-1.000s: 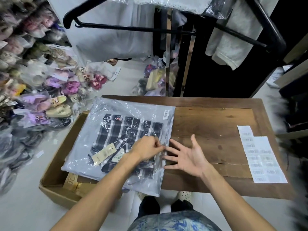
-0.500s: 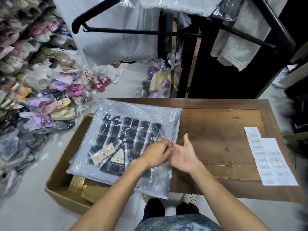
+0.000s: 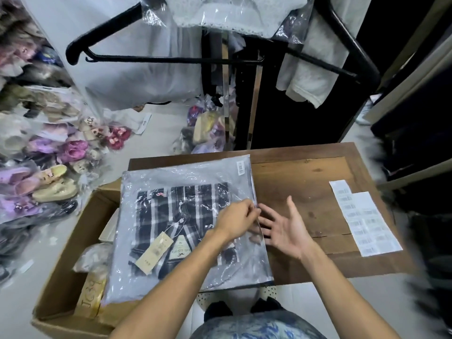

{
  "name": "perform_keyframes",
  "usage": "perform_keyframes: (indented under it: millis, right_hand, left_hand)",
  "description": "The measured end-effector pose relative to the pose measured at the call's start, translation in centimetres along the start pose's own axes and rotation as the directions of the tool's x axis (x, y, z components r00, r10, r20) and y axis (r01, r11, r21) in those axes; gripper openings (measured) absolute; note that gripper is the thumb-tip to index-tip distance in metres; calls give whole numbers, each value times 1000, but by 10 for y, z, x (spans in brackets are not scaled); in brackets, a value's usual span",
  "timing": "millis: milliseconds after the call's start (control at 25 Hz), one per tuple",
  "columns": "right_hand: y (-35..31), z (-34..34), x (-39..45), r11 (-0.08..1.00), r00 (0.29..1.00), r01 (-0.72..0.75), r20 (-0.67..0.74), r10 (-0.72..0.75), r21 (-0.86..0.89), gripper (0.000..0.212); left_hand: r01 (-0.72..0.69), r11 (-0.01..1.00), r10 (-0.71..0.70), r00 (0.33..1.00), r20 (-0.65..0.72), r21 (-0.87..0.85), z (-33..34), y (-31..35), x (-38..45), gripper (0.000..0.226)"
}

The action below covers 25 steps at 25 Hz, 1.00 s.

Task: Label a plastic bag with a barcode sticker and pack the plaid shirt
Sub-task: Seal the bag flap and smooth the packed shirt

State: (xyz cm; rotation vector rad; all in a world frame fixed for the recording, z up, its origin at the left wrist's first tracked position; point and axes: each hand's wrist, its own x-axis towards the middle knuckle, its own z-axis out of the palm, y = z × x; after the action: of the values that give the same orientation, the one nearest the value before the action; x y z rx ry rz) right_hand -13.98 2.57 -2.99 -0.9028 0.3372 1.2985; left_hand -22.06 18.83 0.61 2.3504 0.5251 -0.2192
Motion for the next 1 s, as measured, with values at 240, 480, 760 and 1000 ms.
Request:
perform_keyframes:
  millis: [240, 480, 760, 1000]
  right_hand:
    - [-5, 7, -3, 917, 971, 16, -211, -109, -399, 60]
    - [0, 15, -11, 646, 916, -104, -326, -235, -756, 7]
    - [12, -2, -13, 350, 881, -169, -300, -365, -921, 25]
    - [-14, 9, 0, 188, 912, -224, -274, -306, -956, 28]
  left_hand:
    - [-15, 999, 7, 989, 148, 51, 4, -9, 36, 33]
    - [-187, 976, 145, 942, 301, 113, 2, -27, 45, 9]
    - [-27, 977, 40, 997, -59, 211, -32, -53, 55, 18]
    - [71, 934, -108, 990, 86, 350, -53, -32, 87, 60]
